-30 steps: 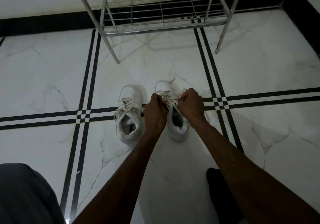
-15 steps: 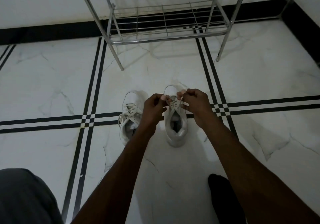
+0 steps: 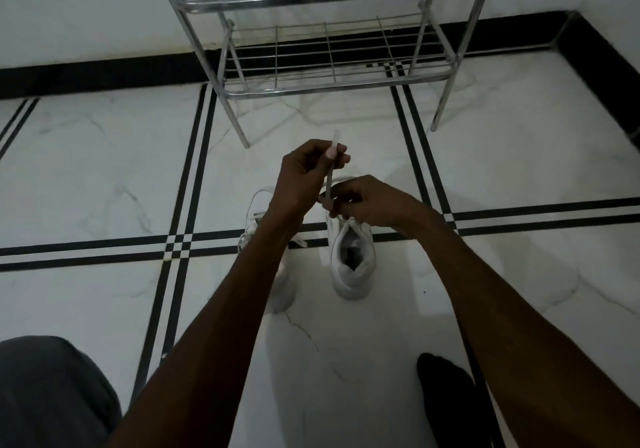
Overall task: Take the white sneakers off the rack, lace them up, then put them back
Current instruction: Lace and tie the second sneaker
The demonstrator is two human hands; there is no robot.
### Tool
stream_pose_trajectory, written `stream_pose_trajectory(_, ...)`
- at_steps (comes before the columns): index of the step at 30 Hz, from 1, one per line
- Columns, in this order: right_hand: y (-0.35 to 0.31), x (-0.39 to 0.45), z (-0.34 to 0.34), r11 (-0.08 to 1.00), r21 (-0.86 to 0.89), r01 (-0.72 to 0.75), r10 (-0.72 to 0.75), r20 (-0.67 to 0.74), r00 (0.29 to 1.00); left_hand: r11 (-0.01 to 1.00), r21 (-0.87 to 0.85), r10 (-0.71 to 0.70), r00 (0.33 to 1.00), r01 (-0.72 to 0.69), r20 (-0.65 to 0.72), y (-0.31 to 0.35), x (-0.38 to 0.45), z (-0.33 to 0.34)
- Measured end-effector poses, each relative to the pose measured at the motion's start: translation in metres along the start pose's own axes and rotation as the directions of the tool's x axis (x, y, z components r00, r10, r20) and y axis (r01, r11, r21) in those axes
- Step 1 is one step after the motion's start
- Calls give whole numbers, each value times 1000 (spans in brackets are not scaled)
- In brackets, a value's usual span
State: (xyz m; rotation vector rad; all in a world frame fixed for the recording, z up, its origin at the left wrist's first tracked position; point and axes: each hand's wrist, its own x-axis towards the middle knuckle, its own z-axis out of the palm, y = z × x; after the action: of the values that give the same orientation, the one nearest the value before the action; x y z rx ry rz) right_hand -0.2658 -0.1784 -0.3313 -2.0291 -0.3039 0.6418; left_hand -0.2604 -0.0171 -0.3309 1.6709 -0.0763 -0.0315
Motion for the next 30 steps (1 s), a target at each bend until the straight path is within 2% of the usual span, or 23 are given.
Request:
stream_pose_trajectory(4, 6, 2, -9, 996, -88, 34, -46, -141, 989, 979, 126, -175, 977, 160, 118, -18, -10, 9)
stream_pose_trajectory(6, 13, 3, -17, 981, -189, 37, -70, -173, 982, 962, 192, -218, 970, 195, 107, -28, -17, 11)
stream_pose_trajectory(8, 18, 3, -26, 970, -241, 11, -52, -163, 985, 953, 220, -230, 969, 206, 89, -38, -20, 11)
stream_pose_trajectory(11, 21, 2, -34, 983, -186, 4, -33, -154, 988, 945, 244, -253, 960, 218, 122, -45, -19, 12)
stream_pose_trajectory(16, 18, 1, -34, 987, -158, 41, -68, -169, 983, 956, 168, -273, 940, 241, 205, -42, -19, 19)
stream_pose_trajectory(22, 20, 2, -40, 967, -256, 15, -70, -207, 976, 954, 186, -257, 960, 234, 109, -40, -17, 22)
stream_pose_trajectory(25, 24, 4, -36, 942, -334, 38, -141, -290, 947, 951, 170, -276, 956, 258, 95, -41, -16, 22)
stream_pose_trajectory(27, 25, 6, -28, 933, -350, 78, -216, -374, 902, 951, 153, -280, 958, 268, 63, -40, -16, 23)
stream_pose_trajectory(30, 25, 8, -14, 966, -234, 107, -216, -516, 829, 950, 160, -279, 959, 268, 50, -44, -17, 22)
